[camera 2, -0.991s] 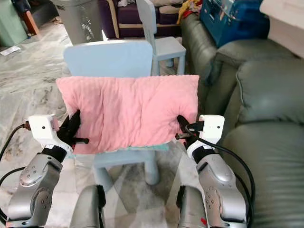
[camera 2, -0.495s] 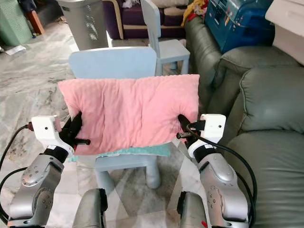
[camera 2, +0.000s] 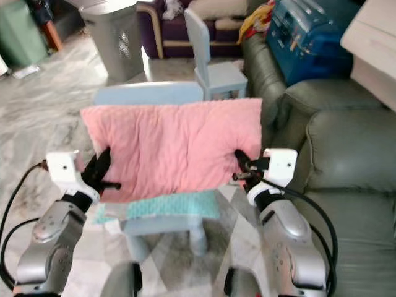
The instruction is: Move the pillow to the sofa
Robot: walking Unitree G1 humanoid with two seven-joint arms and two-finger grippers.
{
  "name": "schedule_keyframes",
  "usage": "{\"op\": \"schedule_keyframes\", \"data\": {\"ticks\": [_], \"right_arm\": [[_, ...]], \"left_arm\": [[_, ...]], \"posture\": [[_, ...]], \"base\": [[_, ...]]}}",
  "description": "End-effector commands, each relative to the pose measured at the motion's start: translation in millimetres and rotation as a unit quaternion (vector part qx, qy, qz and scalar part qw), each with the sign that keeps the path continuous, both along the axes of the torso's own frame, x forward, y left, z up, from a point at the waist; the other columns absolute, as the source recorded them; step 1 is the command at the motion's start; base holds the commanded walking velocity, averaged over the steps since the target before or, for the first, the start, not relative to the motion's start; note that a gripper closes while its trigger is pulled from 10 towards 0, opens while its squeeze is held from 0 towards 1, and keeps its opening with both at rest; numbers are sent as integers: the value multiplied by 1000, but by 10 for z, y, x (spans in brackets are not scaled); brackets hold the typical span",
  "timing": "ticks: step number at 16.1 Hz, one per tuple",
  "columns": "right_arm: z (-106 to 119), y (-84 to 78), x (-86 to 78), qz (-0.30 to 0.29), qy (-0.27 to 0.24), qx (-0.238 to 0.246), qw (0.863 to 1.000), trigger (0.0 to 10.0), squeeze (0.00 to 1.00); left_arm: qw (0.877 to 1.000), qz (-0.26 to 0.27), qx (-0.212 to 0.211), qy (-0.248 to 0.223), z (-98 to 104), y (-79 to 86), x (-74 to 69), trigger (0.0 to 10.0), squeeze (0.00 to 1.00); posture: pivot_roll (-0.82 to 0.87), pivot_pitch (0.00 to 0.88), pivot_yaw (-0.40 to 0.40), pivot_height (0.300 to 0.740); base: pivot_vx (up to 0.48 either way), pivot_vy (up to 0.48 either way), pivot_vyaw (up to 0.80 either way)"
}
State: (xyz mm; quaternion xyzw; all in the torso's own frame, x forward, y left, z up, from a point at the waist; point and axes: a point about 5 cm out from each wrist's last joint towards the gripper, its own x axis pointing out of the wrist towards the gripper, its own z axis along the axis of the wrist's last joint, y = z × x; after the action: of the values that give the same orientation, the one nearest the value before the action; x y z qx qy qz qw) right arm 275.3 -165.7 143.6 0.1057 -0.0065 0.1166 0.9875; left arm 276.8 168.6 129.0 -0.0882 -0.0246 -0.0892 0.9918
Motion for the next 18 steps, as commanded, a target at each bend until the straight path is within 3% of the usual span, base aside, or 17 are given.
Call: {"op": "schedule_keyframes", "data": {"ticks": [1,4,18], "right_arm": [[135,5,6,1,-28,3,1000,10000,0],[136,-2,-4,-1,-28,4,1000,10000,0],[149,-8,-15,-7,-28,8,1000,10000,0]], "left_arm": [[1000,-3,8,-15,54,0,17,10000,0],[1000,-5,8,-14,51,-8,28,10000,0],[999,-26,37,4,-17,-92,60,10000,0]], "posture": [[-133,0,28,709],[-138,0,30,740],[-144,0,41,740]], "base": [[0,0,0],[0,0,0],[0,0,0]]}}
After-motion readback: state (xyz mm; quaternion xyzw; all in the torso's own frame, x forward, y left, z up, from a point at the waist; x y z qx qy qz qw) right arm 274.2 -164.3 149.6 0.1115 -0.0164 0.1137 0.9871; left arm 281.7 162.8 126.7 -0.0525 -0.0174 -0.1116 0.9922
